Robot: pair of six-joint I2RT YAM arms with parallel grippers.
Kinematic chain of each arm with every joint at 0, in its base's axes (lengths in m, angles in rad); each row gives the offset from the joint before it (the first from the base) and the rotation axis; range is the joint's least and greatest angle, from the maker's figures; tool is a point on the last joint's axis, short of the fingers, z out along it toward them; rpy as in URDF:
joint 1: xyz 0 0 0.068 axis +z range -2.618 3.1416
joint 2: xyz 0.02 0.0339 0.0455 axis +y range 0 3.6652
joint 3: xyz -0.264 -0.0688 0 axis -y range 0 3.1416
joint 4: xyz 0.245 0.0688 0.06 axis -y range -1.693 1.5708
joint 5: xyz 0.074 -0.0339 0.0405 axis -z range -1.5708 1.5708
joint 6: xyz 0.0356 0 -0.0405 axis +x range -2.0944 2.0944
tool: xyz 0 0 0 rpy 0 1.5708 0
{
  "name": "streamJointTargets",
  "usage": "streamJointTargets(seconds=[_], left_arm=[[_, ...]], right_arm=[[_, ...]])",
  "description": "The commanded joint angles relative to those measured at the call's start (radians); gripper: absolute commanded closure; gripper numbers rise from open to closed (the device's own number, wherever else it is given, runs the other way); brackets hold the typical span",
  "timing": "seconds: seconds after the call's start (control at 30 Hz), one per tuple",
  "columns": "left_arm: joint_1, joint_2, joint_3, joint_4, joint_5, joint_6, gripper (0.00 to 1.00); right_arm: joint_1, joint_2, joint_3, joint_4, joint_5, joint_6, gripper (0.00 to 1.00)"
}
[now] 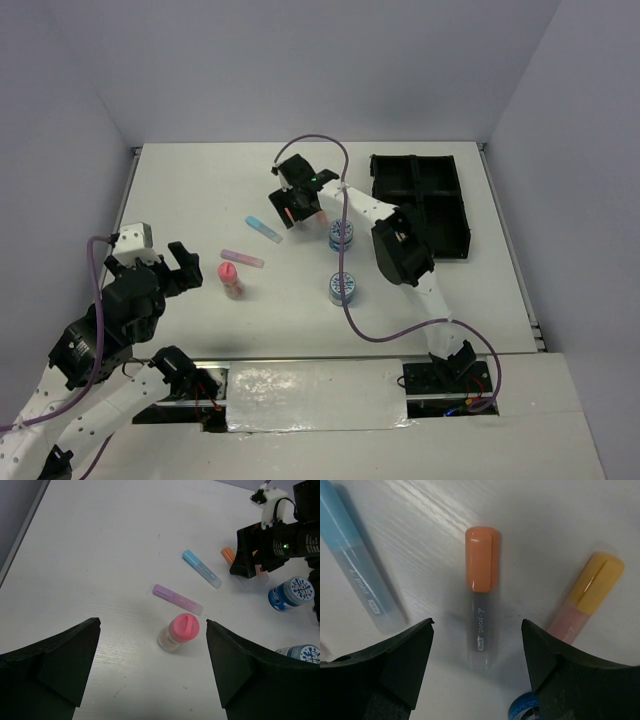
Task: Sort the stationery into containers
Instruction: Pick up the pen from the center of the board.
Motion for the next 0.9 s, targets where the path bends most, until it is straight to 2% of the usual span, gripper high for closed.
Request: streamJointTargets(seconds=[0.0, 0.1, 0.27, 0.4, 0.47, 0.5, 0.6, 0.67, 0.87], left_arm=[[0.009, -0.002, 0.026, 0.031, 0.007, 0.017, 0.01], [0.009, -0.01, 0.023, 0.036, 0.013, 0.021, 0.01], [0.009, -0.015, 0.02, 0.044, 0.024, 0.028, 0.01], [0.01, -0.018, 0.02, 0.047, 0.033, 0.032, 0.01], [0.009, -0.019, 0.018, 0.05, 0.038, 0.035, 0.01], [0.009, -0.022, 0.017, 0.053, 0.044, 0.037, 0.01], [0.01, -0.024, 0.014, 0.057, 0.052, 0.044, 0.01], [0.009, -0.024, 0.015, 0.057, 0.052, 0.043, 0.01], [0.01, -0.032, 0.015, 0.056, 0.048, 0.041, 0.01]], right_arm=[[-0.003, 0.014, 0.085, -0.072, 0.007, -0.018, 0.22], [-0.003, 0.055, 0.086, -0.088, -0.005, -0.018, 0.24], [0.002, 0.095, 0.084, -0.112, -0.015, -0.018, 0.37], [0.013, 0.11, 0.088, -0.135, 0.015, -0.018, 0.54], [0.02, 0.103, 0.077, -0.137, 0.01, -0.041, 0.65], [0.022, 0.1, 0.068, -0.137, 0.005, -0.046, 0.75], [0.022, 0.064, 0.026, -0.102, -0.112, -0.05, 0.86], [0.022, 0.018, 0.0, -0.057, -0.172, -0.04, 1.0], [0.022, -0.181, -0.079, 0.072, -0.323, 0.013, 1.0]])
